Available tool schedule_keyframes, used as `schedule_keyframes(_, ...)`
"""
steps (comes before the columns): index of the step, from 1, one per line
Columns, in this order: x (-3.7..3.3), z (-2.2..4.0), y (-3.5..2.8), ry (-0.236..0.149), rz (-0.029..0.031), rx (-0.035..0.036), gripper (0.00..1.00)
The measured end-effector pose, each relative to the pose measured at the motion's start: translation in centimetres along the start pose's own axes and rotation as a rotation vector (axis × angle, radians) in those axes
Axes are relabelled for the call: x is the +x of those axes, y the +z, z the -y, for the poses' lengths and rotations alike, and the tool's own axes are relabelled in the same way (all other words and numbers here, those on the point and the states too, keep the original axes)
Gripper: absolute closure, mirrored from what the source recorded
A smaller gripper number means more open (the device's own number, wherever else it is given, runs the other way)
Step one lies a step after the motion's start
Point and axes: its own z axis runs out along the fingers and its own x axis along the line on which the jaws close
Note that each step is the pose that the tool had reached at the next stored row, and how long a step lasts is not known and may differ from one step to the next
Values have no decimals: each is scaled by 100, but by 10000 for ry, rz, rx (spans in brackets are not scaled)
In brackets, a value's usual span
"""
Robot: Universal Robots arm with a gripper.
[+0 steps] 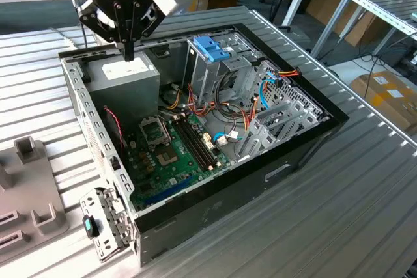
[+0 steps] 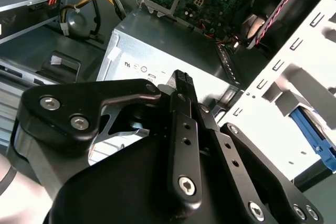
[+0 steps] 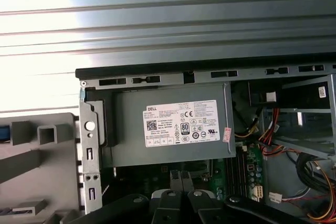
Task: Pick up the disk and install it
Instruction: 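Reach for the disk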
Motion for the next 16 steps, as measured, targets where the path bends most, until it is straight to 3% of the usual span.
schedule_keyframes(5,76,6,-2,1,0,0,89)
schedule_keyframes(10,215,16,-5,1,0,0,89)
schedule_keyframes(16,329,25,-7,-1,0,0,89)
